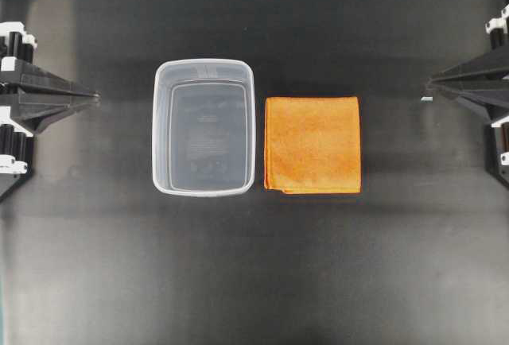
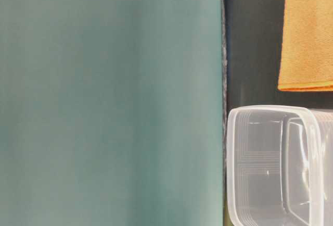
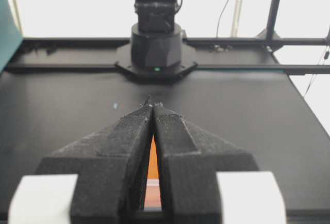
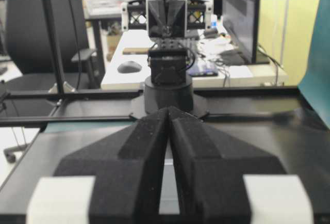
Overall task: Place the orange towel into the container with the left arm.
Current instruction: 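Raise the left arm and swing it over the clear container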
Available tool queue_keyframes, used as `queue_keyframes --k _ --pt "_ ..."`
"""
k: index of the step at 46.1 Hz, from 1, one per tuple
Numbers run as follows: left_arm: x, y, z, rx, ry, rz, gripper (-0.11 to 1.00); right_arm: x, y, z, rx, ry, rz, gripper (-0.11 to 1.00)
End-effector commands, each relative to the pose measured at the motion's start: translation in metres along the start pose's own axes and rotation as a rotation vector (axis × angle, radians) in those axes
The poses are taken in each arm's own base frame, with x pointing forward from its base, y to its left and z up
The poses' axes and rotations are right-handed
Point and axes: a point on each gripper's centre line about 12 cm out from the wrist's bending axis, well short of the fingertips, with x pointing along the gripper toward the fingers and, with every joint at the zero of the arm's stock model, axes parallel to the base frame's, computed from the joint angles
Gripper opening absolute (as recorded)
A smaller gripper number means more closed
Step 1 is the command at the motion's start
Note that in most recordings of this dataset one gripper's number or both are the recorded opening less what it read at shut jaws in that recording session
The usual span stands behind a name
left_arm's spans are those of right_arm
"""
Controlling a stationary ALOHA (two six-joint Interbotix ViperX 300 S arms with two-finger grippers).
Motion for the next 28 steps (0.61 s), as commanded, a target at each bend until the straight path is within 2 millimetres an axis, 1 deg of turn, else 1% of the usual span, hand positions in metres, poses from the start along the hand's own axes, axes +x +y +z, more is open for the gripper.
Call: queue_keyframes --k 1,2,4,7,10,15,22,25,28 --pt "0.012 0.000 0.010 0.020 0.006 -0.004 0.06 0.002 0.000 0.006 0.011 -0.017 0.002 0.01" --pt "0.014 0.001 0.011 0.018 0.011 -0.002 0.06 0.001 0.000 0.005 0.011 -0.015 0.000 0.01" --pt "0.020 0.001 0.013 0.014 0.031 -0.001 0.06 0.001 0.000 0.005 0.014 -0.014 0.000 0.06" --pt "0.031 0.002 0.014 0.015 0.077 0.003 0.01 0.000 0.000 0.004 0.014 -0.006 0.000 -0.01" --pt "0.042 0.003 0.015 0.015 0.125 0.009 0.01 0.000 -0.001 0.003 0.017 0.006 -0.004 -0.01" --pt "0.064 0.005 0.015 0.027 0.217 0.015 0.01 -0.002 -0.003 -0.003 0.034 0.056 -0.015 -0.01" --pt "0.091 0.007 0.015 0.030 0.301 0.019 0.01 -0.004 -0.006 -0.013 0.059 0.149 -0.037 0.00" --pt "0.104 0.008 0.014 0.033 0.333 0.019 0.01 -0.006 -0.008 -0.016 0.075 0.178 -0.046 0.03" --pt "0.114 0.008 0.012 0.031 0.361 0.020 0.01 -0.009 -0.009 -0.017 0.091 0.198 -0.057 0.11"
